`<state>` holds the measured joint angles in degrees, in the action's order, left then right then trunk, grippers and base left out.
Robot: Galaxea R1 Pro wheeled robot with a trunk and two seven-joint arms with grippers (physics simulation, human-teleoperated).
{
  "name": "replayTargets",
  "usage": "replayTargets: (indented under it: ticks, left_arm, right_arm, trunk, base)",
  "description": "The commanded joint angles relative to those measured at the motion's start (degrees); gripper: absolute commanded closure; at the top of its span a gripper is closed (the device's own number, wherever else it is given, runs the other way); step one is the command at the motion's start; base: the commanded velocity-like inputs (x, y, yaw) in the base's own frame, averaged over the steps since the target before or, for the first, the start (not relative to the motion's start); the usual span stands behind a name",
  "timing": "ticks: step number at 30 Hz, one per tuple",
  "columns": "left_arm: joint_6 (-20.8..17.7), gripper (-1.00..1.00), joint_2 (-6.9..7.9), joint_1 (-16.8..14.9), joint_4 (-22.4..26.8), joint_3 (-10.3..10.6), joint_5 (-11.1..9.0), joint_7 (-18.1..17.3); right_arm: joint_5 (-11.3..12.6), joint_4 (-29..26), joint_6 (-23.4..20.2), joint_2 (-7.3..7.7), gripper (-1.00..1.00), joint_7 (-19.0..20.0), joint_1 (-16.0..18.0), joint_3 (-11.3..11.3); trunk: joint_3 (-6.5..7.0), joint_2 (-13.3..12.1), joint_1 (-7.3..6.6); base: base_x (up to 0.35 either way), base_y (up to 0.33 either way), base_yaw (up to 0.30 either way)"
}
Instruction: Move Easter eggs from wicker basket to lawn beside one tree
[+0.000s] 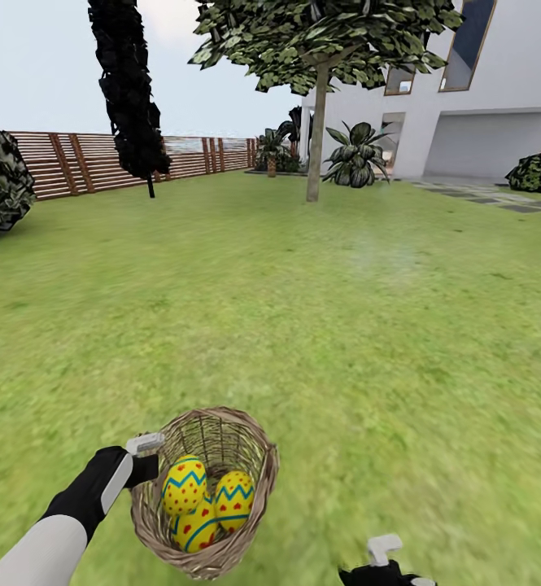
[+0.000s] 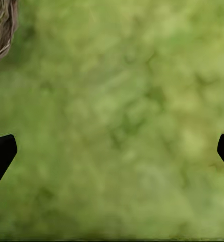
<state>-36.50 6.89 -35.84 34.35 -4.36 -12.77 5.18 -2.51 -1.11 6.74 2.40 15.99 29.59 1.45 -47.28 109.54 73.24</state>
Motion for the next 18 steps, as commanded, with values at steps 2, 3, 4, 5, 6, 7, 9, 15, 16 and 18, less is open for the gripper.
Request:
replayTargets:
  ticks: [2, 3, 4, 5, 6, 7, 9, 15, 16, 18]
  left_arm:
    - [-0.24, 1.0, -0.01, -0.02, 0.1, -0.04, -0.94, 0.43]
    - [-0.24, 1.0, 0.03, -0.02, 0.1, -0.07, -0.94, 0.39]
    - [-0.24, 1.0, 0.04, -0.02, 0.1, -0.09, -0.94, 0.38]
    - [-0.24, 1.0, 0.02, -0.02, 0.1, -0.08, -0.94, 0.37]
    - [-0.24, 1.0, 0.02, -0.02, 0.1, -0.06, -0.94, 0.36]
    - [-0.24, 1.0, 0.01, -0.02, 0.1, -0.06, -0.94, 0.36]
    - [-0.24, 1.0, -0.01, -0.02, 0.1, -0.06, -0.94, 0.36]
    - [-0.24, 1.0, 0.05, -0.02, 0.07, -0.12, -0.94, 0.35]
    - [-0.24, 1.0, 0.05, -0.02, 0.09, -0.17, -0.94, 0.35]
    - [-0.24, 1.0, 0.04, -0.02, 0.1, -0.21, -0.94, 0.35]
  right_arm:
    - [-0.24, 1.25, 0.21, 0.34, -1.0, 0.09, -0.27, 0.13]
    - [-0.27, 1.58, 0.21, 0.54, -1.0, 0.06, -0.5, 0.13]
    - [-0.29, 1.72, 0.2, 0.52, -1.0, 0.04, -0.66, 0.15]
    - [-0.4, 1.77, 0.2, 0.45, -1.0, -0.01, -0.75, 0.38]
    - [-0.61, 1.84, 0.2, 0.44, -1.0, -0.28, -0.8, 0.56]
    - [-0.76, 1.95, 0.2, 0.41, -1.0, -0.81, -0.9, 0.65]
    - [-0.99, 2.03, 0.4, 0.19, -1.0, -2.62, -3.65, 0.73]
    - [-1.04, 2.03, 2.07, 0.32, -1.0, -3.94, -11.5, 0.75]
    - [-1.1, 1.99, 2.12, 0.26, -1.0, -3.95, -12.04, 0.75]
    - [-1.25, 1.99, 2.14, 0.16, -1.0, -3.95, -12.18, 0.75]
  trunk:
    - [0.32, -0.79, -0.45]
    - [0.5, -1.19, -0.67]
    - [0.68, -1.6, -0.89]
    - [0.85, -2.0, -1.11]
    - [1.03, -2.4, -1.33]
    - [1.21, -2.8, -1.55]
    - [1.57, -3.6, -1.99]
    - [2.65, -6.01, -3.31]
    - [2.83, -6.41, -3.53]
    - [3.19, -7.21, -3.97]
  base:
    - [0.0, 0.0, 0.0]
    - [0.0, 0.0, 0.0]
    - [0.0, 0.0, 0.0]
    - [0.0, 0.0, 0.0]
    - [0.0, 0.0, 0.0]
    - [0.0, 0.0, 0.0]
    - [0.0, 0.0, 0.0]
    - [0.0, 0.0, 0.0]
    - [0.0, 0.0, 0.0]
    - [0.0, 0.0, 0.0]
